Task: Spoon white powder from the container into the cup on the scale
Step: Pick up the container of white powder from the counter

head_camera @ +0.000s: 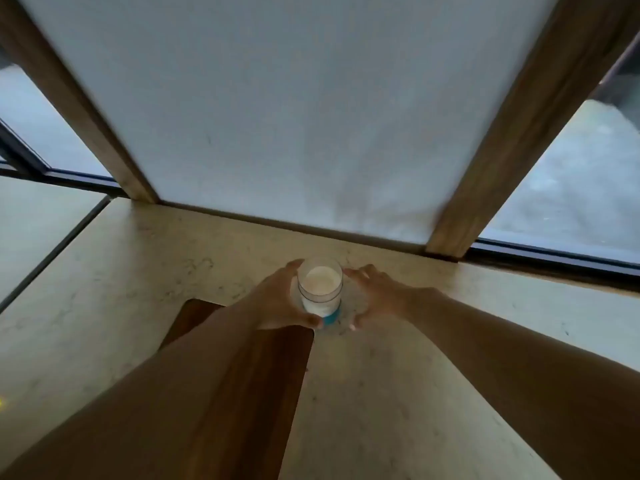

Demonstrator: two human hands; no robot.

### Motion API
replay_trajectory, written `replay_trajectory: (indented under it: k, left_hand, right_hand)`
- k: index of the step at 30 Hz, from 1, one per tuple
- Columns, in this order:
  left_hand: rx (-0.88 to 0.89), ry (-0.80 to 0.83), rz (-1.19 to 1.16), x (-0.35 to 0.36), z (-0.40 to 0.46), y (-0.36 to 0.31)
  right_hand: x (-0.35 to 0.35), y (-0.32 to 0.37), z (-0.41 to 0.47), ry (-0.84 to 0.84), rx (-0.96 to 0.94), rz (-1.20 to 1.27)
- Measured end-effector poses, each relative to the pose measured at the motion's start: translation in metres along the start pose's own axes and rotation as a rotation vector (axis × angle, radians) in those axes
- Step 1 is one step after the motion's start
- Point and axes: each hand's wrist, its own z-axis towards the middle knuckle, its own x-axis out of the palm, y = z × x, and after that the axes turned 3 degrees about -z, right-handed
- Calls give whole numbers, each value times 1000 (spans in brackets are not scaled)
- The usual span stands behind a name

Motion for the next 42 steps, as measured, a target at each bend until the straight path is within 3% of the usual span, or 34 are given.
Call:
replay_trajectory:
  k: [13, 28, 42]
  left_hand:
    - [-30, -87, -237, 31, 17, 15]
    - [14, -161, -166, 42, 19, 17]
    - [89, -181, -78, 48, -13, -24]
  right_hand:
    - [18, -8, 6, 21, 22, 63]
    - [23, -5, -8, 5, 61, 173]
    - [7, -6, -62, -60, 117, 218]
